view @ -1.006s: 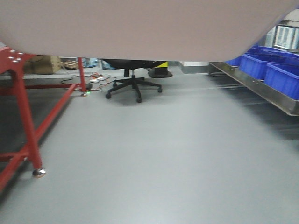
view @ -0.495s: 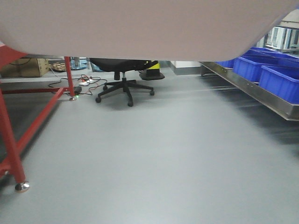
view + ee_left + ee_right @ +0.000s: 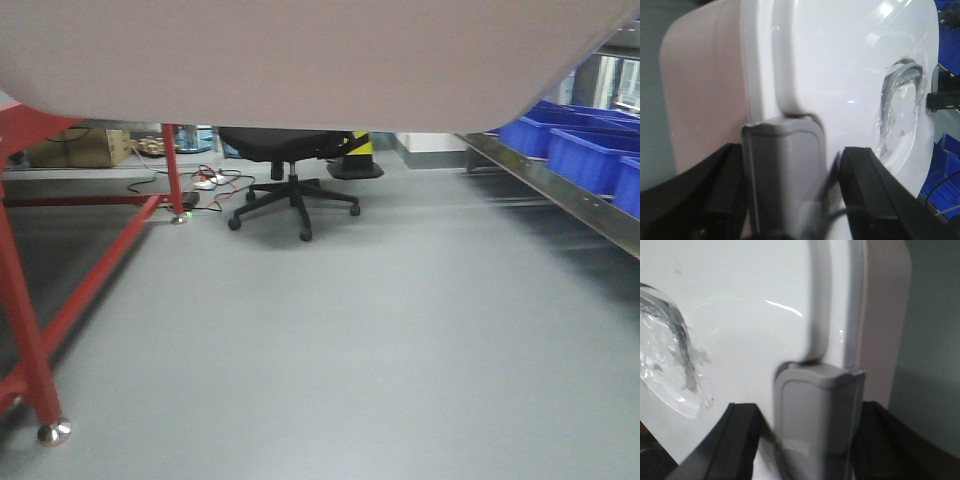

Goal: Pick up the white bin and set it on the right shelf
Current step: 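Drive the base away from the table carrying the bin, then turn the base toward the steel shelf with blue crates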

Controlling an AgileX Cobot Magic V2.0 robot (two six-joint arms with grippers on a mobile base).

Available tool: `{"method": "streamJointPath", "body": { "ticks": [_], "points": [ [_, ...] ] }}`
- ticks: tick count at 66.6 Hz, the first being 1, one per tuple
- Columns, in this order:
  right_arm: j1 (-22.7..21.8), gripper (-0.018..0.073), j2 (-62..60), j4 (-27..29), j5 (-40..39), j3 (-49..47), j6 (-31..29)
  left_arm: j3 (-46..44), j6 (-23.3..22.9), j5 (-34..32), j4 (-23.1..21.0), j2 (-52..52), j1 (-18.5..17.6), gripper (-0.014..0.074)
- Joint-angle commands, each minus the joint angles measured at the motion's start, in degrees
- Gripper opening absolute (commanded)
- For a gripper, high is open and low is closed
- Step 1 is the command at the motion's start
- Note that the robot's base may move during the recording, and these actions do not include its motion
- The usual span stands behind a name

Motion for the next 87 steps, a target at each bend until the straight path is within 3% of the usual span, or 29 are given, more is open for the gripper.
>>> {"method": "streamJointPath", "body": {
  "ticks": [1,87],
  "points": [
    [0.43,0.0424,-0.81,8.85,4.18,-2.18,-0.64,-2.15,0.29,3.05,-10.15,-0.81,-0.87,0.0262],
    [0.43,0.0424,-0.81,8.85,4.18,-2.18,-0.64,-2.15,0.29,3.05,-10.15,-0.90,-0.87,0.0262]
  ]
}}
